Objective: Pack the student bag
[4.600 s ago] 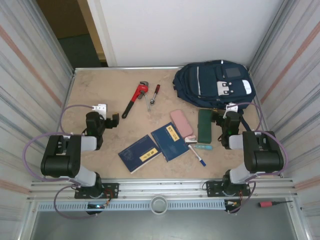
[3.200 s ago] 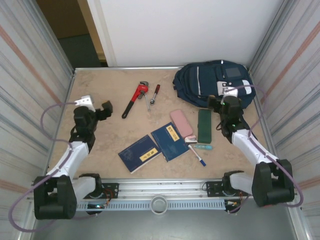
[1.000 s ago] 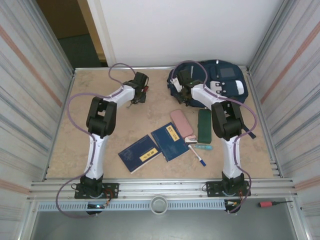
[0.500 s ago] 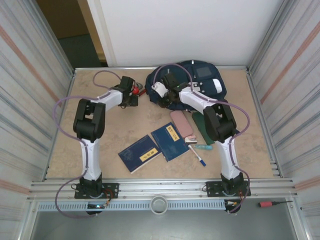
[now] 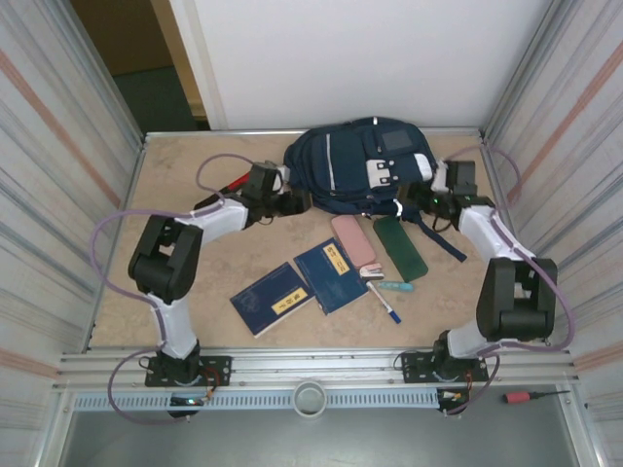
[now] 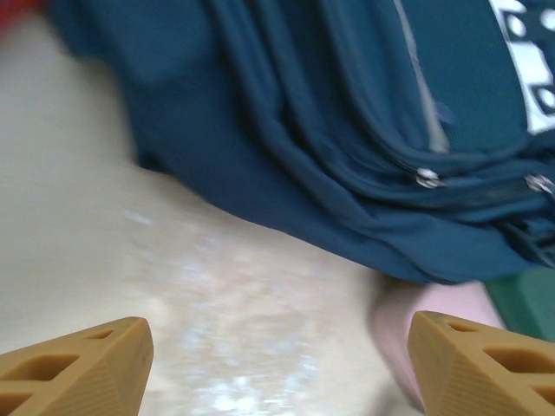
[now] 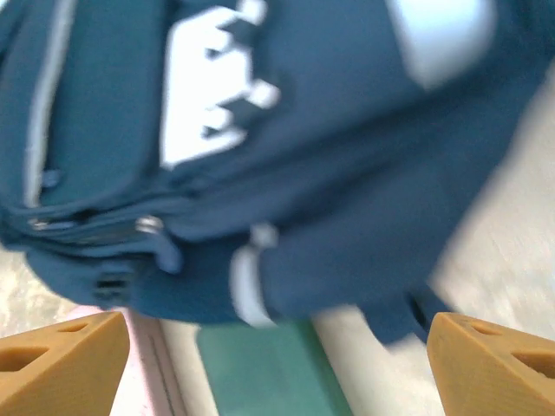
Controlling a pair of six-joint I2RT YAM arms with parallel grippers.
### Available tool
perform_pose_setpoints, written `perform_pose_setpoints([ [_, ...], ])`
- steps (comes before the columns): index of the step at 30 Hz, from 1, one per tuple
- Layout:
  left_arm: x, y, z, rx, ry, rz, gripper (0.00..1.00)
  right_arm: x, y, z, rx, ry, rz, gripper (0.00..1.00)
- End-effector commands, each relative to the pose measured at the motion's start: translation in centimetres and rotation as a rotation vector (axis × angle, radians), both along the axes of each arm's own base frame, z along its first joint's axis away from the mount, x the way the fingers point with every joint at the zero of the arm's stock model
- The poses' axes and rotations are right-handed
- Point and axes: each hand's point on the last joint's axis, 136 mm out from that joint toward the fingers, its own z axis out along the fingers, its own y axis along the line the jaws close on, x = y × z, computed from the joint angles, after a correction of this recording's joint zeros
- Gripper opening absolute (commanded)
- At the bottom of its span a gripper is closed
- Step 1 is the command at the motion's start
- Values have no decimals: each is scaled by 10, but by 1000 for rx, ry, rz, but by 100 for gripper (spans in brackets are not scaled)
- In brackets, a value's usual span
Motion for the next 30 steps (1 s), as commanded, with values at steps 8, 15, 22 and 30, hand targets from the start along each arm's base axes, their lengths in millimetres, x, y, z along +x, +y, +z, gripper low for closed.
perform_pose_setpoints([
  [8,5,-49,-22,-115,105,-2,81,26,12,-42,367,91,-208,95],
  [15,6,-54,-30,-107,108,-17,81,63,29,-38,572,29,-195,83],
  [22,2,-44,-10,-95,40,-37,80,73,34,3,654,-89,-190,35],
  [30,-21,-30,32,-46,-109,-101,79,66,54,70,680,-223,-145,13],
])
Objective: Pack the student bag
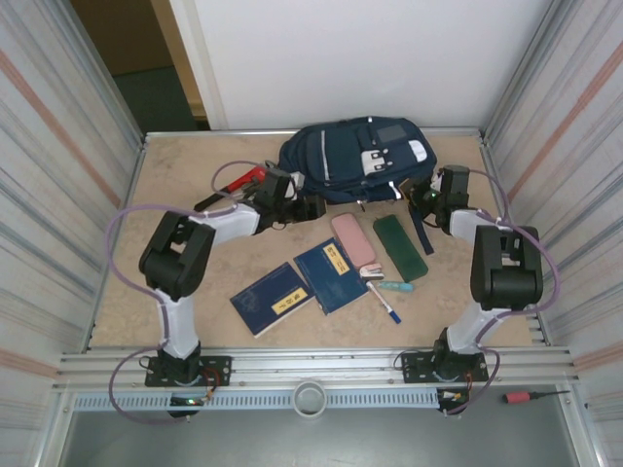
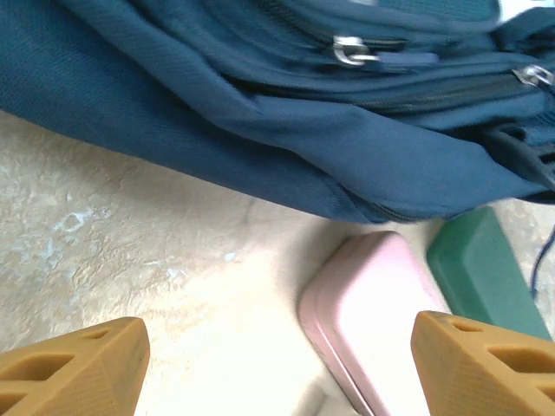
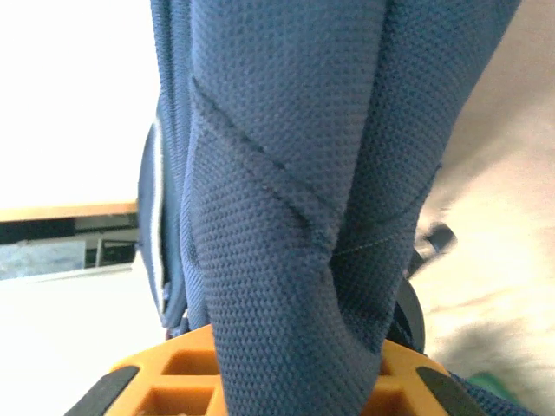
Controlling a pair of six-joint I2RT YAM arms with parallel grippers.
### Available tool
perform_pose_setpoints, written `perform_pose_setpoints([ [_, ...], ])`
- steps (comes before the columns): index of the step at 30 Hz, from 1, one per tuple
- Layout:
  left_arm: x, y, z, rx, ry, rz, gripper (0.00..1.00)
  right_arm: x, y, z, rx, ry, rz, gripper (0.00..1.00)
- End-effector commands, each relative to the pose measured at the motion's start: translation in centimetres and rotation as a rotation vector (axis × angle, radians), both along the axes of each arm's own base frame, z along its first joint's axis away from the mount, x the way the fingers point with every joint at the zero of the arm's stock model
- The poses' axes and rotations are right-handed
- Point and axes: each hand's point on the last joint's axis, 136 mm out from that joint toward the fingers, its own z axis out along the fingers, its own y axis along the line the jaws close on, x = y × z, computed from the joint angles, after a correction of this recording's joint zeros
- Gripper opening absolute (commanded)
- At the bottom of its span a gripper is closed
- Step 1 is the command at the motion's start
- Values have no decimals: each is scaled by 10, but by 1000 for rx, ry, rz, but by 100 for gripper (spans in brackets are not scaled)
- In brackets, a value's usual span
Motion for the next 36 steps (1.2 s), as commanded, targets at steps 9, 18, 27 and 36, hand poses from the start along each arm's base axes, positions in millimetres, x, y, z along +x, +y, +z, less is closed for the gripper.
perform_pose_setpoints([
  [9,-43,-21,55,5,-237,-181,70,-18,36,127,-59,-320,29,3],
  [18,-50,-64,63,71,-358,-270,60,-31,50,143,-85,-345,56,2],
  [27,-32,-90,67,207,-579,-253,55,-34,53,146,-80,-347,71,1],
  [36,-7,-97,64,253,-703,-195,46,-35,55,144,-73,-342,84,1],
])
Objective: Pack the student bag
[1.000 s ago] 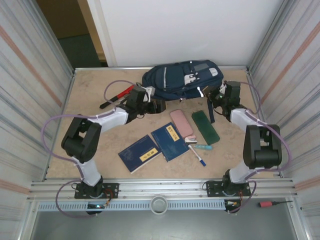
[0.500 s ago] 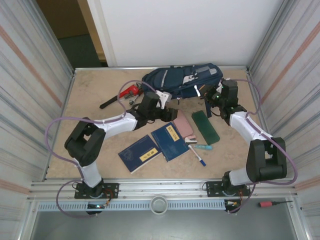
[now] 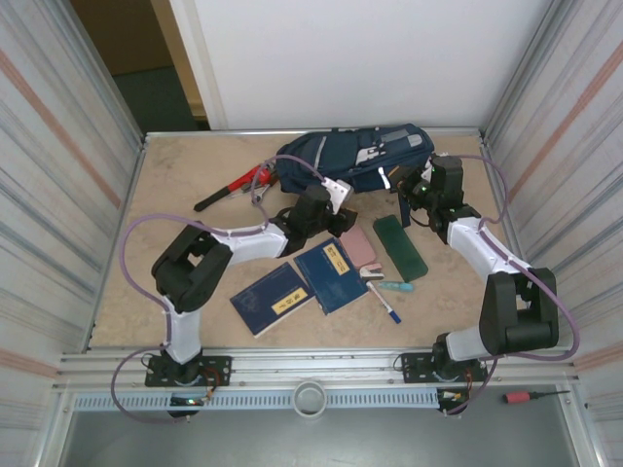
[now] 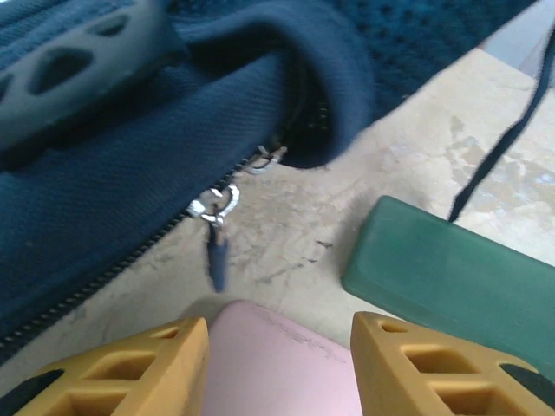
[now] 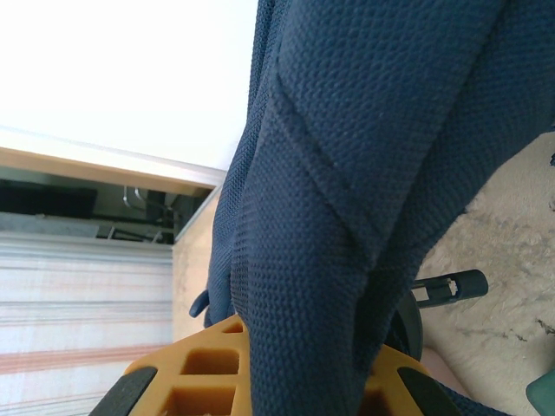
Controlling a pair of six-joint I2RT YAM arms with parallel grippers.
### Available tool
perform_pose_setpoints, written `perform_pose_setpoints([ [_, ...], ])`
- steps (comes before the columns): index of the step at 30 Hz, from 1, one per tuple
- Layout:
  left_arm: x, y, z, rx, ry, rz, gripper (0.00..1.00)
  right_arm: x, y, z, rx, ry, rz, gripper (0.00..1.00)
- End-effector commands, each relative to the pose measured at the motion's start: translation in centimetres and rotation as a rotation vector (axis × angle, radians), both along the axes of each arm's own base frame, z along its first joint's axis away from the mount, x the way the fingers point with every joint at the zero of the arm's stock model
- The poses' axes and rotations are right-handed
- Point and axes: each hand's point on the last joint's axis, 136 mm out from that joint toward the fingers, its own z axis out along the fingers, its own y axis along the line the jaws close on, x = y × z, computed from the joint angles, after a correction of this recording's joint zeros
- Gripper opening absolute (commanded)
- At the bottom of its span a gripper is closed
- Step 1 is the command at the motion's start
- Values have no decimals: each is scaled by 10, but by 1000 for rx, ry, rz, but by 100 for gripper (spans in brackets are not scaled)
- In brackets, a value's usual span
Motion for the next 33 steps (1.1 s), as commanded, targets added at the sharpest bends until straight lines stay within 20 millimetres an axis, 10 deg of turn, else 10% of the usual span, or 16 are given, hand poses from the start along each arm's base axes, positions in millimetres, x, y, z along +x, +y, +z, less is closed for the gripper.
perform_pose_setpoints([
  [1,21,-6,23,-16,-128,38,45,-3,13,58,4,-182,66,1],
  [21,35,-10,38,-79,-188,82,19,-6,6,39,-22,-143,57,0],
  [25,33,-2,41,-100,-180,87,0,-7,-4,28,-33,-121,40,0],
  [33,37,38,26,-77,-119,171,0,-4,-36,17,-45,-96,-7,0],
])
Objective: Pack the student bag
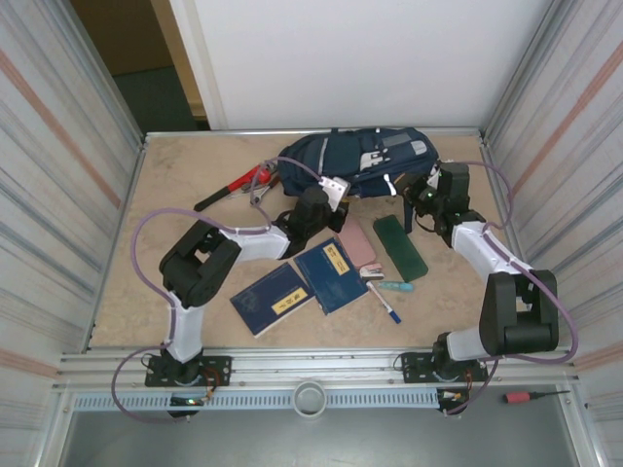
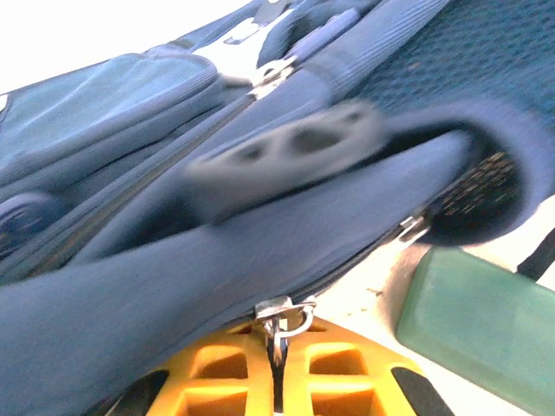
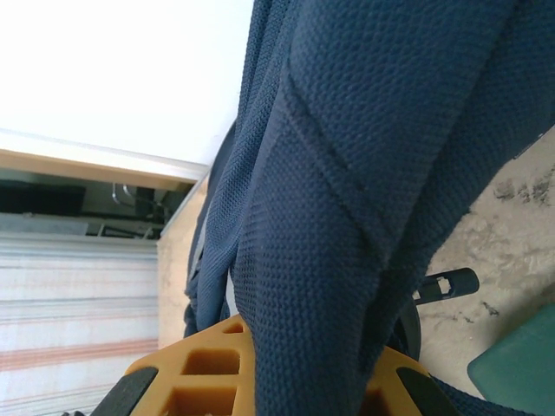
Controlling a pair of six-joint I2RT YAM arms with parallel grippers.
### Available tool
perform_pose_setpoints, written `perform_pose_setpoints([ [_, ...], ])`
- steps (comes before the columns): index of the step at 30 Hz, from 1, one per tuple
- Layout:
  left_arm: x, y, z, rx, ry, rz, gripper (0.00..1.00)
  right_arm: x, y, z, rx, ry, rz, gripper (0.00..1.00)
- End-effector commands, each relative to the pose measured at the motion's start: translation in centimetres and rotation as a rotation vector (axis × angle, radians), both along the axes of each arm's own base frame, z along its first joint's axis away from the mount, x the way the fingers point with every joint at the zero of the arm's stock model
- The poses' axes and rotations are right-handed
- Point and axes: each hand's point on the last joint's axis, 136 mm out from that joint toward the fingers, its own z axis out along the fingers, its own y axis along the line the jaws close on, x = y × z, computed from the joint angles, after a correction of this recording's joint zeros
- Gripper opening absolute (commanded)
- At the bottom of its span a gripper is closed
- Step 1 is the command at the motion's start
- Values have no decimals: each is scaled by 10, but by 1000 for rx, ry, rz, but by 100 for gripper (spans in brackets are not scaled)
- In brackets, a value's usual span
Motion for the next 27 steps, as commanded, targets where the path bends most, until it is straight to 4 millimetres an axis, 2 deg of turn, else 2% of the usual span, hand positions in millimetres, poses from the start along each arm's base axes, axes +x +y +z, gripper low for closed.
perform_pose_setpoints([
  [1,14,32,24,-39,-20,91,0,4,-18,36,-33,-131,-4,0],
  [9,17,81,10,15,49,156,0,13,-54,23,-32,-75,-2,0],
  [12,13,81,7,44,53,124,0,21,-63,17,-16,-48,26,1],
  [15,5,68,8,29,65,54,0,34,-63,8,10,-25,38,6],
  [17,-1,56,11,34,68,13,0,45,-59,1,45,-19,49,13],
  [21,-5,41,13,25,105,-1,0,63,-54,-9,50,16,82,39],
  [24,-5,30,13,11,133,5,0,59,-64,-18,0,56,61,58],
  [27,-8,19,17,18,140,6,0,42,-70,-25,-34,82,30,75],
])
